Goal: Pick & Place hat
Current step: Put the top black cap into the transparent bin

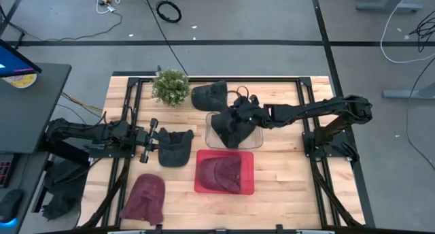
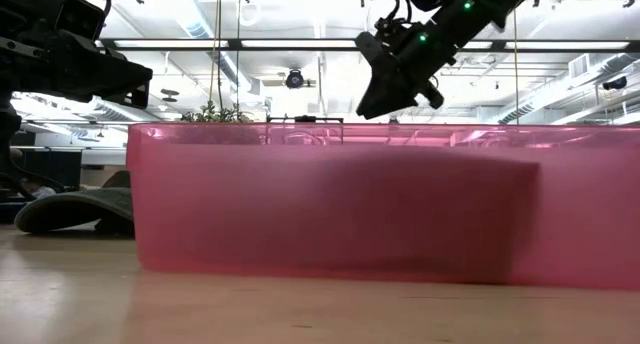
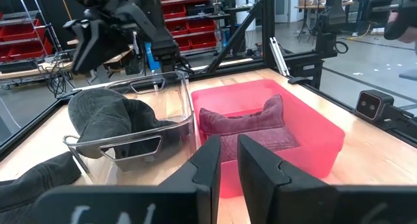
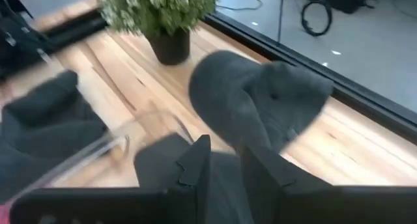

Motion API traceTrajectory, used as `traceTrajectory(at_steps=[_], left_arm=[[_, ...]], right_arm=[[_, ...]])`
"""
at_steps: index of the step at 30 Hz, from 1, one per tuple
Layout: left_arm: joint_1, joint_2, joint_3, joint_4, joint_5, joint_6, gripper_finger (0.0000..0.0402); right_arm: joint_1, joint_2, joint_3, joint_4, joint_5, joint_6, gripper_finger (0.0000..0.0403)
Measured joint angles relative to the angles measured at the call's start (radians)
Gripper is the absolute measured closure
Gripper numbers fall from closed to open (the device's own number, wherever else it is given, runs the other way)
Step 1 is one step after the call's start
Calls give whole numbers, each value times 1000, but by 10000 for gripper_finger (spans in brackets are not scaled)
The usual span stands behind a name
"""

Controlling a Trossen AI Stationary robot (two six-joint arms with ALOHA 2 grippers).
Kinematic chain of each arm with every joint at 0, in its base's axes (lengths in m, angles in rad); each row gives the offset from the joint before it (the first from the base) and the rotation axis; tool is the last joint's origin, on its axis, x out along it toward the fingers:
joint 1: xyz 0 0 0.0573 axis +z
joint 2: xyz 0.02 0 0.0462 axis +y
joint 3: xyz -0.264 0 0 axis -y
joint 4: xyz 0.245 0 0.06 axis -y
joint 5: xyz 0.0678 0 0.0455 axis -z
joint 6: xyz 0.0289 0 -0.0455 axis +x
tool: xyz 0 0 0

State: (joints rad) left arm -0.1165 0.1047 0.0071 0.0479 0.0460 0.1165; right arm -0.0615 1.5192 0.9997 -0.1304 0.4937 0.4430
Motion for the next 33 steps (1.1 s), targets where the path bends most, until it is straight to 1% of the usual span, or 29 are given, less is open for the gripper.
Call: traceTrajectory(at_steps=[4, 9, 13, 16, 21, 25, 33], left_arm=[[0, 0, 0, 0, 0, 0, 346], [0, 0, 0, 0, 0, 0, 346], [0, 0, 0, 0, 0, 0, 346], [0, 0, 0, 0, 0, 0, 346], [0, 0, 0, 0, 0, 0, 346], [0, 0, 0, 0, 0, 0, 346], [0, 0, 0, 0, 0, 0, 346]], right_arm=[[-53, 0, 0, 39, -57, -24, 317], [-110, 13, 0, 41, -105, -32, 317], [-135, 38, -1, 61, -129, -33, 317], [-145, 52, 0, 112, -164, -34, 317], [-163, 90, 0, 187, -185, -59, 317], [-196, 114, 0, 202, -243, -60, 317], [-242, 114, 0, 209, -263, -63, 317]])
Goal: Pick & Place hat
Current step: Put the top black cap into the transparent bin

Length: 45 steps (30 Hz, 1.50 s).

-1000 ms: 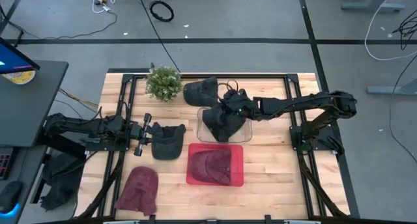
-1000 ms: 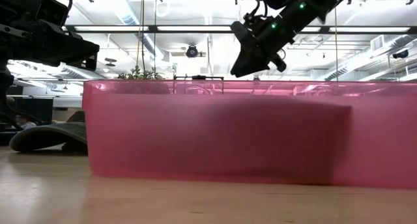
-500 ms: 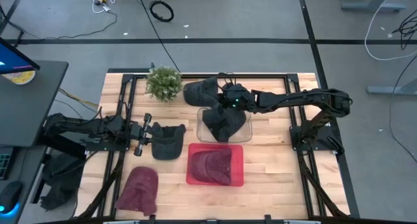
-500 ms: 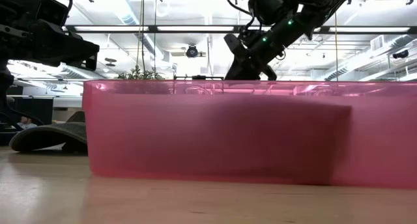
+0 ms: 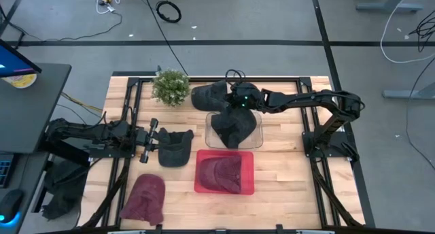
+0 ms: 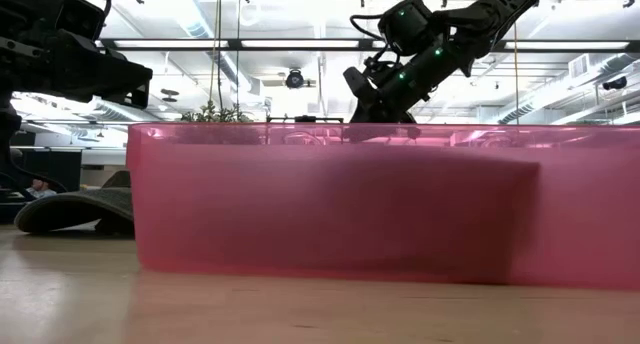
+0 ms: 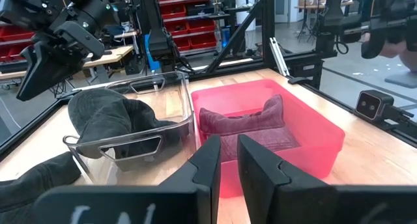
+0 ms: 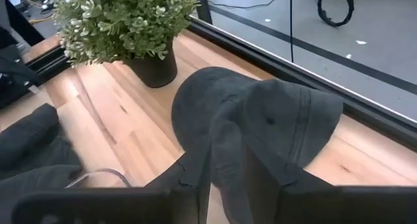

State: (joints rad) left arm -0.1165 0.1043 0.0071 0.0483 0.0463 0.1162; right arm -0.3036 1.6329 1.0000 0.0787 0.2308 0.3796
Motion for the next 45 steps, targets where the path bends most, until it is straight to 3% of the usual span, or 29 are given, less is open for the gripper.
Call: traceTrajectory(at_steps=[14, 19, 25, 30, 35, 45], left_arm=[[0, 0, 0, 0, 0, 0, 346], [0, 0, 0, 0, 0, 0, 346], [0, 0, 0, 0, 0, 0, 346], [0, 0, 0, 0, 0, 0, 346], [0, 0, 0, 0, 0, 0, 346], [0, 0, 0, 0, 0, 0, 346]], right_arm=[[-45, 13, 56, 20, -48, -53, 317], [-51, 117, 153, -47, -57, -59, 317], [-67, 280, 369, -314, -82, -69, 317], [-73, 340, 430, -335, -85, -109, 313], [-80, 344, 431, -317, -104, -126, 283], [-122, 367, 431, -297, -197, -96, 176]])
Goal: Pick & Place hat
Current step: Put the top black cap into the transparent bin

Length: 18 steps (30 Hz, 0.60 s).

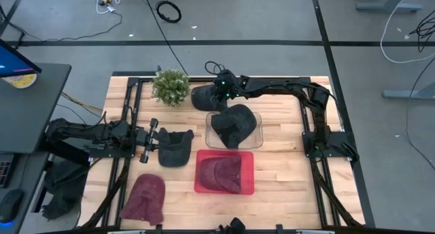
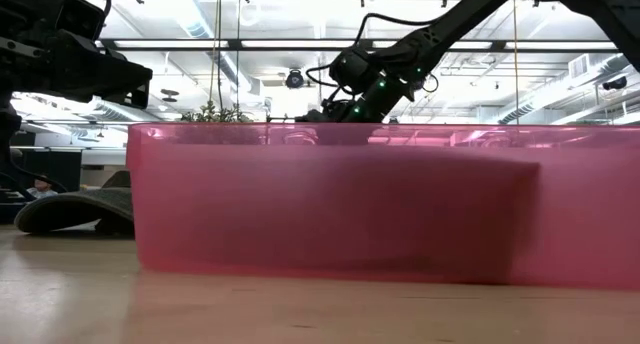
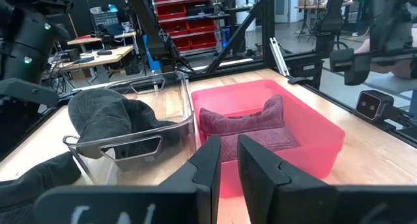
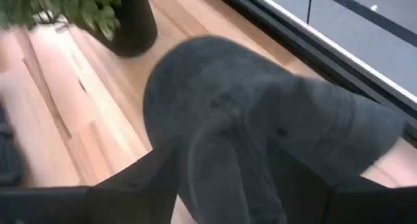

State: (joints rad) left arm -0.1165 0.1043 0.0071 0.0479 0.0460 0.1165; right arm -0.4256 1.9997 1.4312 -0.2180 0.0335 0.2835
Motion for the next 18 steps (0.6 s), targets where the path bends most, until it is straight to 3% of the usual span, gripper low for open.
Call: traceTrajectory(at_steps=[7, 18], left_arm=[[0, 0, 0, 4, 0, 0, 346], [0, 0, 0, 0, 0, 0, 346]], right_arm=[[-14, 55, 51, -32, -42, 4, 157], [-25, 138, 172, -178, -17, -34, 181]])
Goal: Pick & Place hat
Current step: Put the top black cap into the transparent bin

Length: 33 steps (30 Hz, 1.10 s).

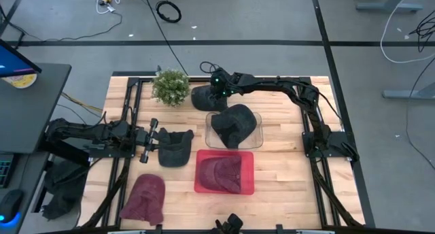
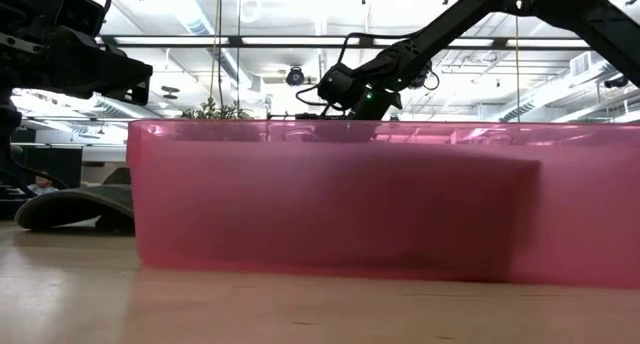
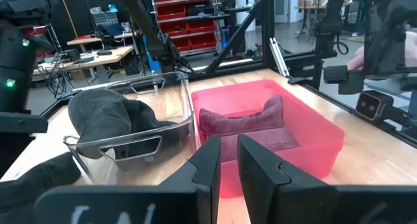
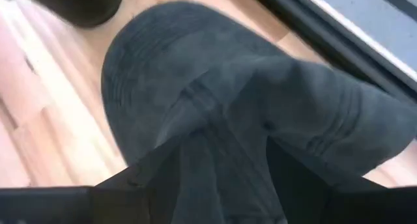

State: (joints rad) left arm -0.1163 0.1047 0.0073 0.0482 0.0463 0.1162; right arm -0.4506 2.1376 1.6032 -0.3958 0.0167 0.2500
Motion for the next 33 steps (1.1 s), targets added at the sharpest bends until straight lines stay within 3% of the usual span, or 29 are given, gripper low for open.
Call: traceTrajectory(at_steps=[7, 13, 29, 33], left_arm=[[0, 0, 0, 0, 0, 0, 346], [0, 0, 0, 0, 0, 0, 346], [0, 0, 0, 0, 0, 0, 346], [0, 0, 0, 0, 0, 0, 346]], right_arm=[[-14, 5, 0, 17, -59, -96, 186], [-45, 44, 0, 60, -141, -49, 186], [-37, 80, 74, -2, -111, -111, 190], [-41, 80, 74, -10, -104, -128, 229]])
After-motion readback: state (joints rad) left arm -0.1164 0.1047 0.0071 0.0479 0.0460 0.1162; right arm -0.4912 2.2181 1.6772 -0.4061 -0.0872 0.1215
